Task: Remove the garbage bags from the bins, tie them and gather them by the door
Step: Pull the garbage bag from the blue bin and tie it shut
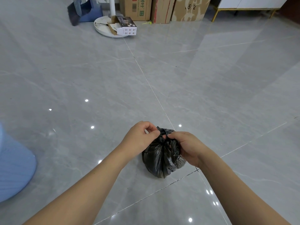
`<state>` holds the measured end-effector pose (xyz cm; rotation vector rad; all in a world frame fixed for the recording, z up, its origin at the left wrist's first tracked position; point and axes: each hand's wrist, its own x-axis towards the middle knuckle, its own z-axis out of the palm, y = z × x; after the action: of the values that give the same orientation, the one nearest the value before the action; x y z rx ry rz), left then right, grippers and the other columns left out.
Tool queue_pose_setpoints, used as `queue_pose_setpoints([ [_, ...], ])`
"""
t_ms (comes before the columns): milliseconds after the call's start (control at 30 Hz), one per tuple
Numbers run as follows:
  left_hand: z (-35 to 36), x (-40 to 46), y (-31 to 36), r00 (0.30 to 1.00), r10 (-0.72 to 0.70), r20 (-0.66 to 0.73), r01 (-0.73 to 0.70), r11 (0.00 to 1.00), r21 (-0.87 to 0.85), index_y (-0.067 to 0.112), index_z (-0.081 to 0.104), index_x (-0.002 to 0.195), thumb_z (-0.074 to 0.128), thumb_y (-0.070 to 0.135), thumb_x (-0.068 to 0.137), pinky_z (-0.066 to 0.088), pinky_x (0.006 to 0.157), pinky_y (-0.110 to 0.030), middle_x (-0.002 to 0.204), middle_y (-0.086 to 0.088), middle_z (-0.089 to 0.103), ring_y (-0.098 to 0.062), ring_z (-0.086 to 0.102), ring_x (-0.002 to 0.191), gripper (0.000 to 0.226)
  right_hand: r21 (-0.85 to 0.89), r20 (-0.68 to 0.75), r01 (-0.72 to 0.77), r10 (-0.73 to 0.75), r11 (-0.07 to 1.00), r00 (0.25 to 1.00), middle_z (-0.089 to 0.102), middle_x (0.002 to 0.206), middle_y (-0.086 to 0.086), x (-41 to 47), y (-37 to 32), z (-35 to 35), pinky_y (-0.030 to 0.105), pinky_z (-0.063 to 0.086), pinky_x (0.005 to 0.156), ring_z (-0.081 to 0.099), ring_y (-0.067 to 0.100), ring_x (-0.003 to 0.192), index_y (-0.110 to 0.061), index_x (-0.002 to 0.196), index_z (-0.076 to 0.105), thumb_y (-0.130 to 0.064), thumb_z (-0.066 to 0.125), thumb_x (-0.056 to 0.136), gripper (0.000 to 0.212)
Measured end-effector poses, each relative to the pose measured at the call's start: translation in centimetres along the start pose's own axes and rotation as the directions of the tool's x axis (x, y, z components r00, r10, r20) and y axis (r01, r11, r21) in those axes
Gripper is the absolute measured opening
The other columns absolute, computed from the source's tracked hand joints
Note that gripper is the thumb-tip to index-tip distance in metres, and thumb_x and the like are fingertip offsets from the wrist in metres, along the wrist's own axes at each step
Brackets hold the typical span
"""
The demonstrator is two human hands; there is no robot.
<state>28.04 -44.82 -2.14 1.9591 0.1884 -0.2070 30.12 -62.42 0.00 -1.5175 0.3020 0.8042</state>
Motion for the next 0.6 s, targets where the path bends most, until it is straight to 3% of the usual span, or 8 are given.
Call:
queue_pose_setpoints([
  [133,0.1,0.1,0.0,1.000,-0.009,0.010,0.008,0.996,0.086,0.019,0.064,0.084,0.060,0.028,0.092,0.037,0.058,-0.021,0.074,0.010,0.052,-0.006,0.049,0.061,0.013,0.007,0.013,-0.001,0.001,1.000,1.000,0.073,0.089,0.017,-0.1,-0.1,0.3,0.028,0.055,0.066,0.070,0.024,0.076,0.003,0.099,0.069,-0.007,0.048,0.094,0.024],
  [233,0.0,0.4,0.1,0.995,-0.085,0.046,0.081,0.994,0.069,0.015,0.059,0.087,0.050,0.023,0.096,0.041,0.061,-0.026,0.074,0.004,0.055,-0.012,0.049,0.064,0.015,0.008,0.004,0.008,-0.008,1.000,1.000,0.070,0.076,0.011,-0.2,0.0,0.4,0.023,0.051,0.056,0.066,0.016,0.062,-0.001,0.087,0.069,-0.003,0.048,0.093,0.022],
  [300,0.0,0.7,0.5,0.984,-0.173,0.038,0.175,0.982,-0.067,0.015,0.053,0.085,0.045,0.020,0.099,0.041,0.062,-0.025,0.079,-0.001,0.056,-0.014,0.051,0.067,0.017,-0.052,-0.054,0.026,-0.029,0.998,0.998,0.064,0.072,0.008,0.0,0.2,0.4,0.023,0.049,0.060,0.060,0.014,0.058,-0.006,0.081,0.067,-0.004,0.051,0.093,0.020],
  [433,-0.5,1.0,1.1,0.926,-0.369,0.078,0.371,0.857,-0.356,0.012,0.049,0.092,0.038,0.010,0.100,0.036,0.054,-0.024,0.075,-0.004,0.063,-0.014,0.047,0.058,0.013,-0.248,-0.157,0.041,-0.082,0.968,0.984,0.057,0.074,0.013,0.4,0.9,-0.1,0.036,0.040,0.072,0.048,0.024,0.070,-0.012,0.079,0.068,-0.009,0.053,0.094,0.022],
  [533,-1.1,1.0,1.0,0.928,-0.354,0.119,0.374,0.879,-0.295,0.010,0.052,0.098,0.048,0.022,0.098,0.036,0.057,-0.028,0.076,-0.003,0.066,-0.015,0.047,0.059,0.012,-0.260,-0.169,0.044,-0.090,0.964,0.982,0.058,0.078,0.014,0.5,1.2,-0.5,0.037,0.043,0.073,0.050,0.023,0.067,-0.009,0.085,0.069,-0.011,0.051,0.095,0.020],
  [600,-1.1,0.7,1.1,0.935,-0.323,0.148,0.347,0.919,-0.190,0.009,0.057,0.101,0.057,0.036,0.092,0.037,0.060,-0.027,0.080,-0.001,0.064,-0.015,0.048,0.063,0.028,-0.248,-0.164,0.045,-0.088,0.968,0.983,0.058,0.078,0.013,0.6,1.2,-0.6,0.034,0.045,0.072,0.052,0.017,0.062,-0.009,0.086,0.069,-0.011,0.051,0.096,0.021],
])
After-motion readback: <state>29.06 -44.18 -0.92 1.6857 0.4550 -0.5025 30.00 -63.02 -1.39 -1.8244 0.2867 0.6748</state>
